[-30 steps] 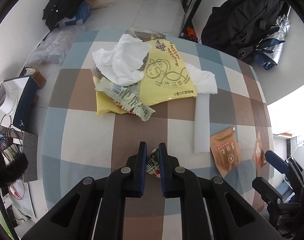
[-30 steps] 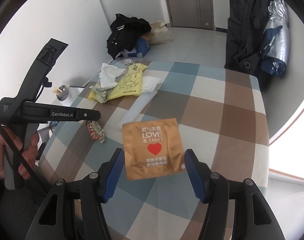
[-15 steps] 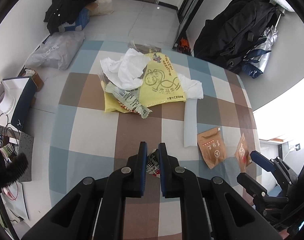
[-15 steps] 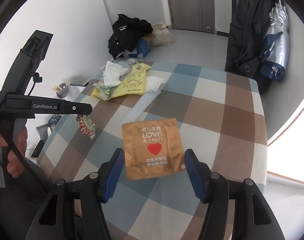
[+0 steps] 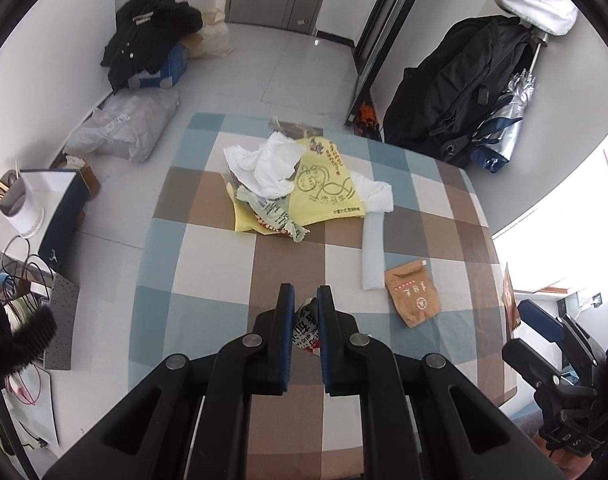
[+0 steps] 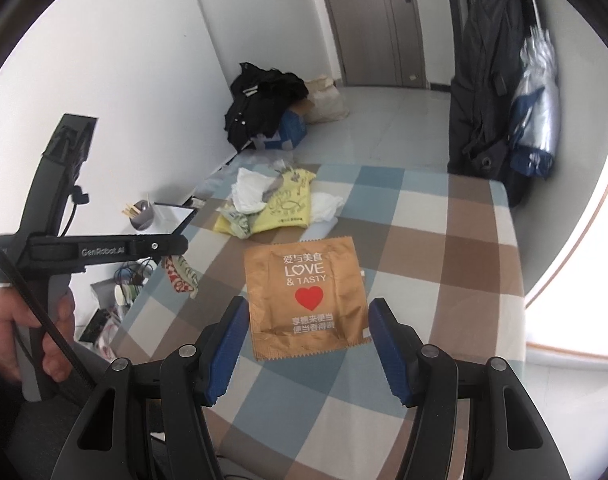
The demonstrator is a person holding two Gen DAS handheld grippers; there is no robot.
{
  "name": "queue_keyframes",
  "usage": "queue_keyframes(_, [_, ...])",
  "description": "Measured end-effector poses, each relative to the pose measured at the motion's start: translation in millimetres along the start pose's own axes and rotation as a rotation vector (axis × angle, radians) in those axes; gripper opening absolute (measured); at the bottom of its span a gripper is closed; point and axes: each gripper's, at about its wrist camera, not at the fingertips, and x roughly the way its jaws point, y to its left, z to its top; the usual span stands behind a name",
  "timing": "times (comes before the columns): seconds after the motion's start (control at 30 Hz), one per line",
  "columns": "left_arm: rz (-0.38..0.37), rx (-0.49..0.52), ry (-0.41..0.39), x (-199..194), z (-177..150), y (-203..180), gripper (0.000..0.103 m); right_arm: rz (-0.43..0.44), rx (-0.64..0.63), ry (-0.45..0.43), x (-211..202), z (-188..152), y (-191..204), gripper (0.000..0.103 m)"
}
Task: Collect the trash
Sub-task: 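Lift the packet with the right gripper while the left lifts the wrapper toward the bin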
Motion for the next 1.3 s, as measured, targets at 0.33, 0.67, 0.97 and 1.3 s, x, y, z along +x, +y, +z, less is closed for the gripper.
queue_keyframes(0.33, [0.024, 0.069, -0.109, -45, -10, -14, 0.007, 0.021, 0.054, -0.062, -44, -7, 7, 0.061])
queue_keyframes(0.67, [-0.016, 0.118, -0.160, -76, -18, -38, 0.007, 0.038, 0.135, -0.155, -93, -3, 2, 0.061])
queue_keyframes(0.97, [-0.080, 0.191, -0.182, -91, -17, -88, 0.007, 0.015, 0.142, -0.242, -144, 1, -17, 0.061])
queue_keyframes(1.3, [-0.195, 0.311, -0.156, -80, -16, -175, 0.007, -0.070, 0.228, -0.338, -221, -10, -73, 0.061])
